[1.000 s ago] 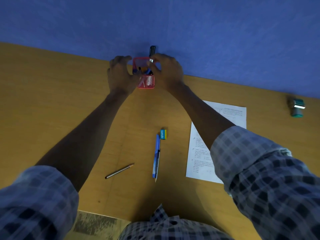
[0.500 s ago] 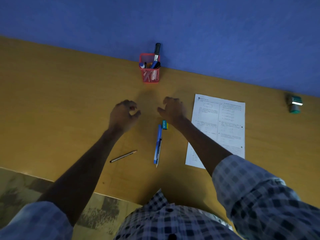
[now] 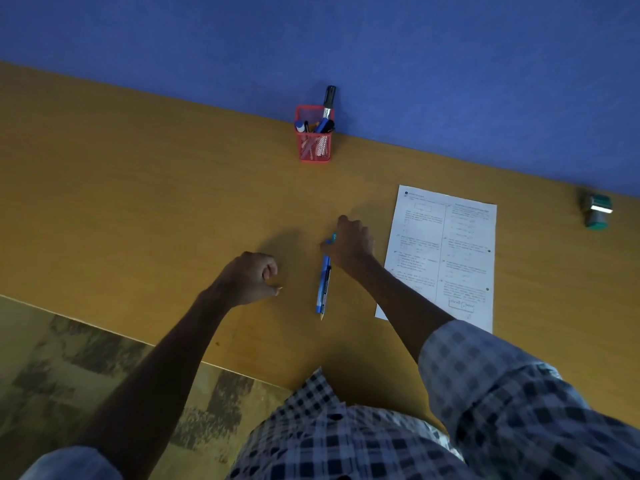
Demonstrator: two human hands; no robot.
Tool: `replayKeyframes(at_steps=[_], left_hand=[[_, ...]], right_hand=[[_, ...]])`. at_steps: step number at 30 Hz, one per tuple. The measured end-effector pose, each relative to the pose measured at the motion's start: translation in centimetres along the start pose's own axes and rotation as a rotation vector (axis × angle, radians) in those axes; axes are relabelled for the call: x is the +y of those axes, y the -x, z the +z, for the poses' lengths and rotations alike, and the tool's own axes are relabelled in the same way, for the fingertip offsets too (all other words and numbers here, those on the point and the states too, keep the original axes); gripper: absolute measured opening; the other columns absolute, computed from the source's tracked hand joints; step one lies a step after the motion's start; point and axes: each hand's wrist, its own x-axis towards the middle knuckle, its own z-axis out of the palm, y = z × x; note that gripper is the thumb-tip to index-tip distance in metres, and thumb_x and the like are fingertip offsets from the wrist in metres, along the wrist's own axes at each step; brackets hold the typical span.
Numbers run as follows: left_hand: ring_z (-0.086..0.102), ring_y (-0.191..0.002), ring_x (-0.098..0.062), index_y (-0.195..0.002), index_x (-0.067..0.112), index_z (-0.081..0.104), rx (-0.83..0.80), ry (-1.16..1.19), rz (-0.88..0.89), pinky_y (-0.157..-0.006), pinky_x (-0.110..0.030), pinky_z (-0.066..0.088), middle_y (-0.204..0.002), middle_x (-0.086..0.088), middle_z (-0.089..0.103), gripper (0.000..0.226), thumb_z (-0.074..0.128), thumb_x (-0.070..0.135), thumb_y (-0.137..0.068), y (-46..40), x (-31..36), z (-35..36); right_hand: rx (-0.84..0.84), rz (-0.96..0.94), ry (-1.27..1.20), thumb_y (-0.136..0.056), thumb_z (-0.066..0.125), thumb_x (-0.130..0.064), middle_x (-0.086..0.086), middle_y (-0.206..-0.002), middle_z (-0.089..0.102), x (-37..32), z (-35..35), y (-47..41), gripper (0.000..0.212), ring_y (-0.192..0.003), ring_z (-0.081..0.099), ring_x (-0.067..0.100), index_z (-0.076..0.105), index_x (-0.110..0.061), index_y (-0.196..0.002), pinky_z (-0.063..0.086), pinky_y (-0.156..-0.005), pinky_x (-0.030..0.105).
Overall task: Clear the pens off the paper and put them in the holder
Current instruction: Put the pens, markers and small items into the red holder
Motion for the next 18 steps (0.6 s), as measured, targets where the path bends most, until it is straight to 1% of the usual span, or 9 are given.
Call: replayKeyframes(at_steps=[3,7,9,12,15,18], left_hand=[[0.064,-0.079,-0.015,-0.089,0.015,0.068,-0.012,-0.024,-0.009,-0.070,-0.034,0.056,-0.084,0.003,0.066,0.027,0.085,0.024,-0.070,0.2,-0.5,0.0],[0.066,-0.074,-0.013,-0.081,0.013,0.071,-0.003,-0.027,-0.014,-0.064,-0.026,0.052,-0.077,0.003,0.068,0.017,0.084,0.017,-0.071,0.1,-0.9,0.2],[0.068,-0.074,-0.013,-0.080,0.013,0.073,-0.001,-0.036,-0.003,-0.065,-0.025,0.052,-0.079,0.001,0.071,0.013,0.083,0.015,-0.073,0.0,-0.9,0.2],[0.068,-0.075,-0.014,-0.082,0.013,0.075,0.008,-0.050,0.007,-0.065,-0.022,0.049,-0.083,-0.001,0.073,0.010,0.081,0.015,-0.075,-0.3,-0.9,0.2],[0.069,-0.077,-0.015,-0.087,0.011,0.076,0.022,-0.051,0.029,-0.066,-0.025,0.052,-0.085,-0.003,0.075,0.010,0.078,0.017,-0.079,-0.4,-0.8,-0.1],[0.069,-0.075,-0.015,-0.088,0.011,0.075,0.053,-0.016,0.039,-0.069,-0.032,0.058,-0.084,-0.003,0.075,0.011,0.076,0.017,-0.079,-0.6,-0.2,-0.4]], right_hand=[[0.014,0.022,-0.077,-0.084,0.071,-0.030,0.015,-0.103,0.064,-0.2,0.3,0.1,0.036,-0.098,0.064,0.034,0.057,-0.006,-0.105,0.046,-0.067,0.034],[-0.007,0.056,-0.173,-0.078,0.076,-0.029,0.014,-0.102,0.065,-0.5,0.3,-0.1,0.041,-0.094,0.064,0.031,0.059,-0.005,-0.106,0.051,-0.067,0.034],[-0.013,0.068,-0.202,-0.075,0.078,-0.029,0.013,-0.104,0.064,-0.7,0.1,-0.3,0.046,-0.095,0.064,0.031,0.058,-0.006,-0.108,0.052,-0.068,0.034],[-0.014,0.054,-0.211,-0.073,0.080,-0.031,0.014,-0.105,0.064,-0.9,0.1,-0.5,0.050,-0.095,0.063,0.031,0.056,-0.006,-0.109,0.050,-0.068,0.033],[-0.014,0.030,-0.197,-0.071,0.081,-0.032,0.013,-0.104,0.063,-1.1,0.0,-0.6,0.052,-0.095,0.062,0.030,0.054,-0.006,-0.107,0.048,-0.065,0.032],[-0.033,-0.016,-0.125,-0.070,0.079,-0.030,0.014,-0.104,0.061,-1.3,-0.1,-0.7,0.052,-0.096,0.061,0.030,0.053,-0.007,-0.108,0.047,-0.066,0.032]])
